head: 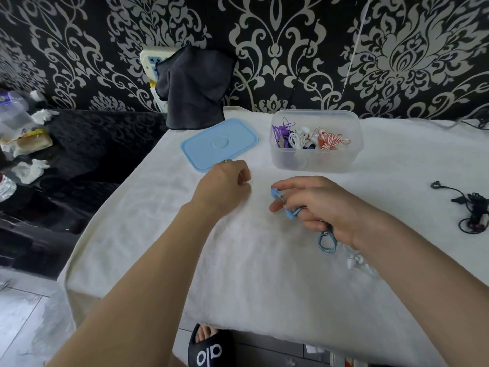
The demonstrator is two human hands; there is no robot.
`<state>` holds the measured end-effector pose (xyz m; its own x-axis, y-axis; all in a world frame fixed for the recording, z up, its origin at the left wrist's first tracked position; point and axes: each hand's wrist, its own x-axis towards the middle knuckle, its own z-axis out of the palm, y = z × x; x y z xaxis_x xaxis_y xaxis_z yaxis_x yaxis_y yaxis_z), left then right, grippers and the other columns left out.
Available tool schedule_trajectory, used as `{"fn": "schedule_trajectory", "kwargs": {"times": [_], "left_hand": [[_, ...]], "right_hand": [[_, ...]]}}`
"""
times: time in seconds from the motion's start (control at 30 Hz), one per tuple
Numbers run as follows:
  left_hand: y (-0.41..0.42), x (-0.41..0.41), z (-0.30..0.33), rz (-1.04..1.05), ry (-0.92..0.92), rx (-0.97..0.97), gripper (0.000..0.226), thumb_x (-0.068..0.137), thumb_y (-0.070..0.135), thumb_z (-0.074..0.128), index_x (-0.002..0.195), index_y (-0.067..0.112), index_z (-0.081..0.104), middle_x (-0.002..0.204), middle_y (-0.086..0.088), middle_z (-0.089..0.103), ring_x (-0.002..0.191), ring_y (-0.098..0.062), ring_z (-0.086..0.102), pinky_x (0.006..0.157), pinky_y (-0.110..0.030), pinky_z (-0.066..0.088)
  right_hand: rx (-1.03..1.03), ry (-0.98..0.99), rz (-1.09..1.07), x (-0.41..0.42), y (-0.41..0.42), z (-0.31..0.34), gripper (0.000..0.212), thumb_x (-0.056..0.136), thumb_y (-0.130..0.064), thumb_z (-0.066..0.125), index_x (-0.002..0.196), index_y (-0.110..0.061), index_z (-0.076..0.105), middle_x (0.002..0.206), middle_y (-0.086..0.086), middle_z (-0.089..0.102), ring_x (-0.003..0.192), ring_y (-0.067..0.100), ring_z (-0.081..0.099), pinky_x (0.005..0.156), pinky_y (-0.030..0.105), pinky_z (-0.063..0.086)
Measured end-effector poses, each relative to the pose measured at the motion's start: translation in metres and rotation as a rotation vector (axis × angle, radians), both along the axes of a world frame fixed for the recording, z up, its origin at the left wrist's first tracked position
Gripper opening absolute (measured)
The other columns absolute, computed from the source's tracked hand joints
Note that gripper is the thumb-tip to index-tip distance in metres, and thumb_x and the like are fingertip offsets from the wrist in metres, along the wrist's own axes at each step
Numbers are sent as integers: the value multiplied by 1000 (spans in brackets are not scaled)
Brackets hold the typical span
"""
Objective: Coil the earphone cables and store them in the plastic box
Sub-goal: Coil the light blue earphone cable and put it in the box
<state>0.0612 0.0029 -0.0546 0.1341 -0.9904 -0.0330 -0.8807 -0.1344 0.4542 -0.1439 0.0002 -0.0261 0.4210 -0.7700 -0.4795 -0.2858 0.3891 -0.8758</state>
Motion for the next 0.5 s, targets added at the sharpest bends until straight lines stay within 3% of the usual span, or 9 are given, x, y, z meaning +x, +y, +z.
{"fn": "schedule_trajectory", "kwargs": {"times": [0.1,0.23,0.33,0.4,0.5], "left_hand": [[1,-1,2,-27,10,-15,15,89,7,61,100,16,66,103,1,66,89,-17,56,75,-27,49],[4,0,2,-47,30,-17,16,88,6,62,99,17,64,98,6,64,71,-5,52,52,-19,37],[6,1,2,-50,68,-14,18,84,5,65,95,19,63,94,7,65,72,-7,54,59,-21,43],[8,2,2,-42,94,-3,20,83,6,67,95,21,62,92,7,65,70,-8,54,59,-21,43],[11,4,2,-39,149,15,22,81,7,70,96,21,62,94,6,65,67,-6,53,61,-20,44]], "right_hand": [[-91,207,51,0,-1,-8,36,85,3,54,111,-17,68,96,13,76,36,9,31,38,17,23],[-184,336,135,-1,-1,-16,20,81,-9,67,96,-22,70,88,8,72,50,14,48,39,17,28],[-277,376,149,2,2,-19,14,77,-22,76,89,-24,69,82,-3,70,56,11,54,41,17,34],[-360,424,152,4,5,-22,18,73,-28,81,85,-25,68,81,-6,70,66,11,62,53,21,42],[-435,461,139,6,8,-27,15,73,-24,78,82,-24,66,78,-6,69,74,16,66,60,28,49]]}}
